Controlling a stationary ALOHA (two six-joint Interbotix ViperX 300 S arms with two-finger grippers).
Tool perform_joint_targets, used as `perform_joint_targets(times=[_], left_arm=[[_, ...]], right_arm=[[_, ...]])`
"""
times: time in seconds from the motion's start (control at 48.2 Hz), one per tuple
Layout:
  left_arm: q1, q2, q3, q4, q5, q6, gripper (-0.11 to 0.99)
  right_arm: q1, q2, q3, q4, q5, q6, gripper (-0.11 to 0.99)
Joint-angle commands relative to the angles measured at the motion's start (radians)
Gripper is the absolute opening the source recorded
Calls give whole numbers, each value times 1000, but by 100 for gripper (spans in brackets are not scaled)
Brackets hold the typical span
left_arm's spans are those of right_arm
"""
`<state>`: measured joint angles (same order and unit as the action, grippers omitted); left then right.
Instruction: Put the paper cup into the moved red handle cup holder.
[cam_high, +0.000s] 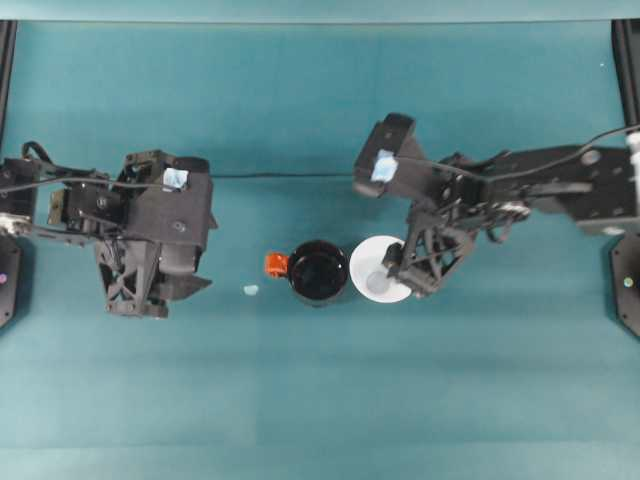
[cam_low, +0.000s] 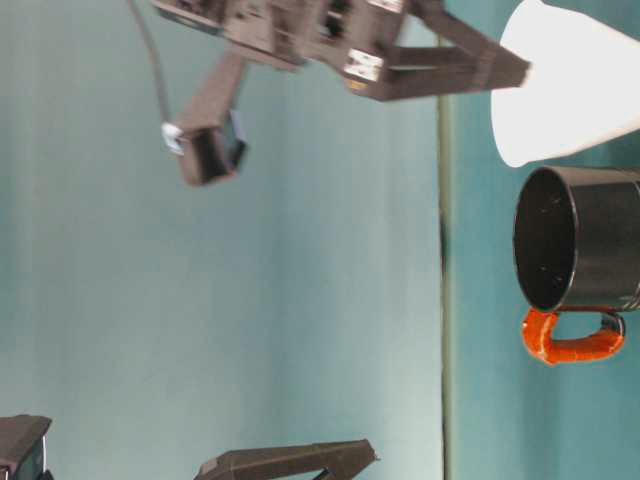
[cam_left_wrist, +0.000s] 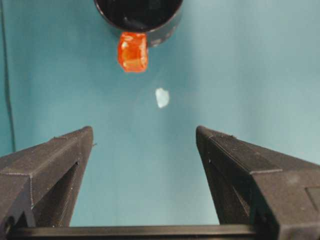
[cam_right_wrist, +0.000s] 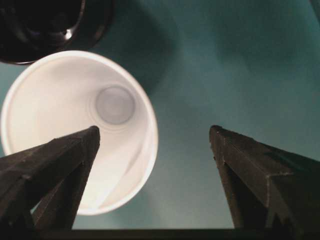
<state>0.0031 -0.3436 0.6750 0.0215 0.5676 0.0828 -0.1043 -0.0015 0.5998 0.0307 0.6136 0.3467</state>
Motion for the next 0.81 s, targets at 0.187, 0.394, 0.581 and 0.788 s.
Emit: perform_joint_targets(times=[0.187,0.394,0.581,0.788], left_arm=[[-3,-12,-14,5,-5,-2,88],[-3,-11,-14,5,-5,-2,88],[-3,-11,-14,5,-5,-2,88],[-3,-11,-14,5,-5,-2,88]], right_arm=[[-2,63,-8,2,-20,11,94],[-3,64,-11,2,-20,12,93],[-2,64,-23,2,-15,12,71],[6,63,-40,9,-3,9,12]])
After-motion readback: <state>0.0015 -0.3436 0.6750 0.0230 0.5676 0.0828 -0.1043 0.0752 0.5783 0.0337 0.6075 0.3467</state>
